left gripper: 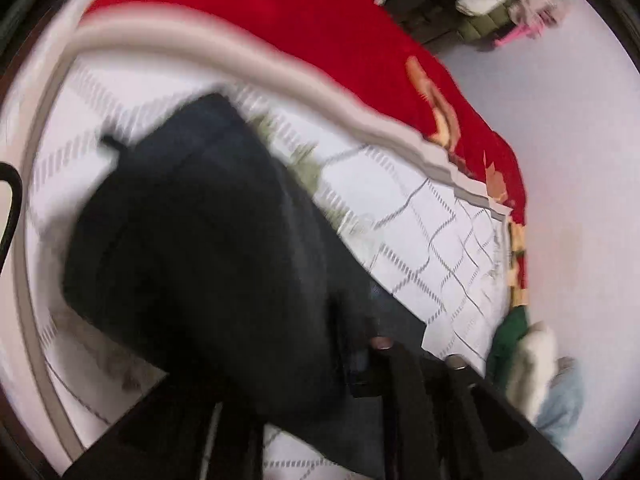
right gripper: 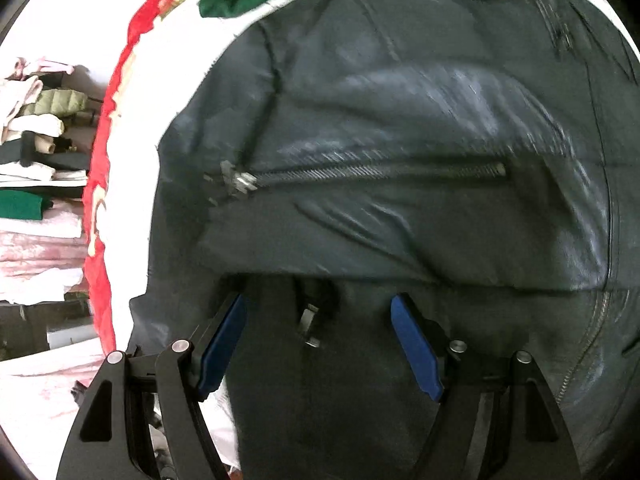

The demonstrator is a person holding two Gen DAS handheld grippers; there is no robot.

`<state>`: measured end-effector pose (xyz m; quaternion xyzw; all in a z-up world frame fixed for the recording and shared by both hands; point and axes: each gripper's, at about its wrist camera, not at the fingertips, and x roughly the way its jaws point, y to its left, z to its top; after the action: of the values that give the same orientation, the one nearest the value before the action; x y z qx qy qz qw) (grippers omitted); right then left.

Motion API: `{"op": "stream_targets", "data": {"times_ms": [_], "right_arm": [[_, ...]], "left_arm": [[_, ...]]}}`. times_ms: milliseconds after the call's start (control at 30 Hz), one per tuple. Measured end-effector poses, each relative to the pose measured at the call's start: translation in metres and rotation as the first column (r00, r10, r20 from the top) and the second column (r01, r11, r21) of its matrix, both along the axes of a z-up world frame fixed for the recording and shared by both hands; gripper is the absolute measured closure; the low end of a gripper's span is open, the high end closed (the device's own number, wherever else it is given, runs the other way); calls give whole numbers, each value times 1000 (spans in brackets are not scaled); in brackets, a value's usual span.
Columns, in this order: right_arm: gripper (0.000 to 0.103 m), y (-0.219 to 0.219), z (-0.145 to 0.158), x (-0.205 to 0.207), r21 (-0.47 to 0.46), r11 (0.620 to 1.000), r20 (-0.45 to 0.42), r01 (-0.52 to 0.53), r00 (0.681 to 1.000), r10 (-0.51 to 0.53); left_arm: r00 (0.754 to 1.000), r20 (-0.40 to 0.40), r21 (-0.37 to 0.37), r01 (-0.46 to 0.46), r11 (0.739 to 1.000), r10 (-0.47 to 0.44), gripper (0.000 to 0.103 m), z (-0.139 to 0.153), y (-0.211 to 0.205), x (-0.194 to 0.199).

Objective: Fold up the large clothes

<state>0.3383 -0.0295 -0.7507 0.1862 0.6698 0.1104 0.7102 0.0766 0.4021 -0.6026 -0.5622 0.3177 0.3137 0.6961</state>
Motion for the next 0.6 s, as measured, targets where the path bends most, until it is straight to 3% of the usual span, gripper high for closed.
{"op": "stream_targets", "data": {"times_ms": [200, 267, 367, 433, 500, 600], "right_arm": [[27, 32, 27, 23, -54, 999, 105, 1, 994, 4], [27, 47, 18, 36, -65, 998, 90, 14, 996, -8], [26, 73, -19, 57, -81, 997, -12, -12, 1000, 11], [25, 79, -26, 65, -105, 994, -40, -18, 999, 14], [25, 72, -21, 68, -45, 999, -50, -5, 999, 3], [25, 42, -1, 65, 17, 1000, -43, 20, 999, -20]], "left_arm": [[998, -21, 131, 57, 990, -55, 99, 44, 20, 18], [996, -27, 165, 84, 983, -81, 99, 56, 21, 27], [991, -40, 204, 135, 970, -129, 99, 69, 18, 42], [982, -64, 243, 188, 952, -178, 99, 81, 10, 54], [965, -100, 306, 261, 916, -242, 99, 97, -1, 70], [929, -142, 398, 369, 840, -341, 99, 122, -23, 98]]}}
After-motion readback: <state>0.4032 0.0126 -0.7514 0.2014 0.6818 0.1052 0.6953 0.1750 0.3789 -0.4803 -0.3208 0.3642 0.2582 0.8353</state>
